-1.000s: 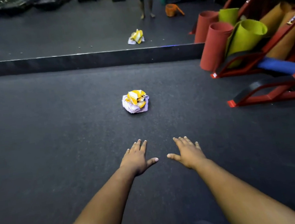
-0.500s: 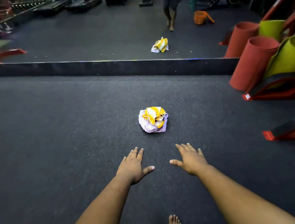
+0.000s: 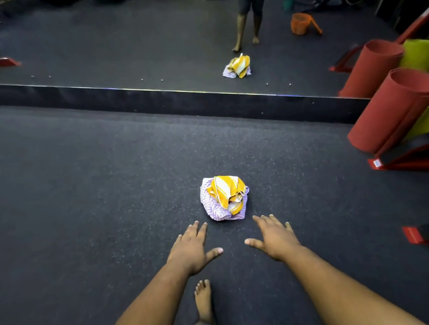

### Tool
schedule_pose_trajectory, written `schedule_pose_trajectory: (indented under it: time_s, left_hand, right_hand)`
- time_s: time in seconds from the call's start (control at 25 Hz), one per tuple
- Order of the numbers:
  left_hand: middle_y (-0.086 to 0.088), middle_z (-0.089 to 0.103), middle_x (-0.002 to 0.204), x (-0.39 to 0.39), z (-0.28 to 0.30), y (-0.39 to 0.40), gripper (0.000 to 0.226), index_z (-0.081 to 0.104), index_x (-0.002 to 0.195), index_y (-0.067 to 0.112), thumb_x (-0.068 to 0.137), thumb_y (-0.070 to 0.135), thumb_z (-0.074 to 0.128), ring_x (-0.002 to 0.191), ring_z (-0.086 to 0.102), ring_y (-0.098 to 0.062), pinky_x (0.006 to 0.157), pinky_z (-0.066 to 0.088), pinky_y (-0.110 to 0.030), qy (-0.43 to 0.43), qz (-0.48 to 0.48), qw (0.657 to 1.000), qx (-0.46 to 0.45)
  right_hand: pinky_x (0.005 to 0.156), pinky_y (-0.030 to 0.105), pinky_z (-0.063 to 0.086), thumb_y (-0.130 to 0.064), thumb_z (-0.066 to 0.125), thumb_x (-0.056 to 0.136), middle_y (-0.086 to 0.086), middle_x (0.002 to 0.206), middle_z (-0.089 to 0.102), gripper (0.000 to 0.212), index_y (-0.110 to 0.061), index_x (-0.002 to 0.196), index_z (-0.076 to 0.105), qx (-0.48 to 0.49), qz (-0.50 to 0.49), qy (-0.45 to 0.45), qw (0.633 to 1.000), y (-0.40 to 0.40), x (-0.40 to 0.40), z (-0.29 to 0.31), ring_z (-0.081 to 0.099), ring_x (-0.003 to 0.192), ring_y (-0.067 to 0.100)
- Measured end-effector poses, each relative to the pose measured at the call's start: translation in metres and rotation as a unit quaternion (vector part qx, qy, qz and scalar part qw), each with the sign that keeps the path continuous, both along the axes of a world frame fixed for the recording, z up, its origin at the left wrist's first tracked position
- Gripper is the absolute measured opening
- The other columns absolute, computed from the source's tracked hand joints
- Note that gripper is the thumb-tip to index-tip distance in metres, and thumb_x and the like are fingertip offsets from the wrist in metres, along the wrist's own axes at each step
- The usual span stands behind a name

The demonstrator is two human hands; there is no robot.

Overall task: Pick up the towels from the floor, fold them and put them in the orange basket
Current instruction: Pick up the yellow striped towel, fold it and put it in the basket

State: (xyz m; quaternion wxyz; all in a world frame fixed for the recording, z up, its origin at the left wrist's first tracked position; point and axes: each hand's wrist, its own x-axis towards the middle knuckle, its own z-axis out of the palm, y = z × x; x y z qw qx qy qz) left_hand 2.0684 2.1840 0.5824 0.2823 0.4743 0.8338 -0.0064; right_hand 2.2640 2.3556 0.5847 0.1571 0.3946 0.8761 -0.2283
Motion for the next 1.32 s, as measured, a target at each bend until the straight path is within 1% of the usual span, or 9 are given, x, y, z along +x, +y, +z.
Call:
schedule_pose_trajectory:
  time_s: [0.44, 0.64, 0.8, 0.92, 1.0, 1.08, 1.16, 1.24, 1.32]
  left_hand:
    - [-0.005, -0.003, 0.171, -0.193, -0.06, 0.178, 0.14, 0.0, 0.163, 0.023, 0.047, 0.1, -0.009, 0.158, 0.001, -0.022, 0.125, 0.01, -0.045, -0.044, -0.038, 0.996, -0.066]
    - [-0.003, -0.003, 0.171, -0.237, -0.18, 0.263, 0.129, -0.004, 0.163, 0.023, 0.056, 0.094, -0.004, 0.158, -0.001, -0.021, 0.126, 0.01, -0.044, -0.07, -0.011, 0.992, -0.106]
    - [-0.003, -0.004, 0.171, -0.264, -0.314, 0.333, 0.142, -0.005, 0.163, 0.024, 0.043, 0.099, -0.022, 0.158, -0.001, -0.02, 0.125, 0.01, -0.043, -0.09, 0.024, 0.985, -0.143]
    - [-0.003, -0.007, 0.171, -0.282, -0.403, 0.373, 0.146, -0.007, 0.162, 0.023, 0.038, 0.098, -0.03, 0.158, -0.002, -0.02, 0.126, 0.009, -0.043, -0.088, 0.013, 0.982, -0.167]
    - [-0.004, -0.005, 0.171, -0.288, -0.461, 0.394, 0.143, -0.006, 0.163, 0.023, 0.043, 0.1, -0.025, 0.158, -0.001, -0.02, 0.126, 0.009, -0.043, -0.092, 0.006, 0.98, -0.178]
    - [-0.003, -0.005, 0.171, -0.291, -0.506, 0.41, 0.127, -0.006, 0.163, 0.024, 0.061, 0.1, -0.005, 0.157, -0.001, -0.02, 0.126, 0.009, -0.042, -0.1, -0.003, 0.977, -0.191]
    - [-0.003, -0.007, 0.171, -0.292, -0.542, 0.419, 0.107, -0.006, 0.162, 0.024, 0.083, 0.088, 0.021, 0.157, -0.003, -0.02, 0.126, 0.007, -0.042, -0.11, -0.022, 0.971, -0.211]
    - [-0.003, -0.009, 0.171, -0.294, -0.566, 0.425, 0.099, -0.007, 0.162, 0.023, 0.091, 0.078, 0.033, 0.157, -0.005, -0.02, 0.127, 0.006, -0.042, -0.115, -0.037, 0.968, -0.221]
    - [-0.003, -0.01, 0.171, -0.294, -0.583, 0.429, 0.097, -0.007, 0.162, 0.023, 0.093, 0.076, 0.035, 0.157, -0.005, -0.02, 0.127, 0.006, -0.042, -0.124, -0.042, 0.963, -0.235]
  right_hand:
    - [0.121, 0.054, 0.021, -0.076, 0.048, 0.089, -0.006, 0.165, 0.029, 0.085, -0.03, 0.158, 0.027, -0.066, -0.073, -0.026, 0.995, 0.161, -0.16, -0.066, 0.015, 0.156, 0.02]
    - [0.114, 0.041, 0.034, -0.063, 0.051, 0.094, -0.005, 0.153, 0.047, 0.067, -0.03, 0.151, 0.038, -0.068, -0.066, -0.067, 0.993, 0.255, -0.221, -0.195, 0.038, 0.144, 0.019]
    - [0.105, 0.038, 0.04, -0.051, 0.053, 0.096, -0.006, 0.142, 0.056, 0.05, -0.031, 0.142, 0.045, -0.046, -0.023, -0.108, 0.993, 0.329, -0.271, -0.332, 0.048, 0.132, 0.019]
    - [0.097, 0.039, 0.043, -0.047, 0.06, 0.093, -0.001, 0.131, 0.061, 0.048, -0.027, 0.134, 0.047, -0.03, -0.001, -0.113, 0.993, 0.372, -0.301, -0.428, 0.054, 0.124, 0.024]
    - [0.093, 0.042, 0.046, -0.045, 0.065, 0.09, 0.002, 0.125, 0.062, 0.052, -0.024, 0.133, 0.047, -0.007, 0.011, -0.13, 0.991, 0.393, -0.312, -0.495, 0.058, 0.119, 0.027]
    - [0.085, 0.044, 0.05, -0.043, 0.074, 0.081, 0.004, 0.114, 0.065, 0.056, -0.021, 0.127, 0.051, 0.021, 0.012, -0.147, 0.989, 0.404, -0.319, -0.551, 0.062, 0.109, 0.029]
    - [0.081, 0.045, 0.049, -0.047, 0.08, 0.072, 0.007, 0.109, 0.063, 0.071, -0.019, 0.13, 0.051, 0.041, 0.023, -0.154, 0.987, 0.409, -0.327, -0.594, 0.061, 0.102, 0.03]
    - [0.084, 0.046, 0.045, -0.048, 0.082, 0.069, 0.008, 0.113, 0.059, 0.08, -0.018, 0.135, 0.048, 0.056, 0.042, -0.159, 0.985, 0.414, -0.336, -0.62, 0.057, 0.103, 0.03]
    - [0.087, 0.047, 0.042, -0.037, 0.073, 0.081, 0.008, 0.114, 0.059, 0.054, -0.019, 0.127, 0.054, 0.059, 0.071, -0.157, 0.983, 0.42, -0.341, -0.638, 0.055, 0.104, 0.031]
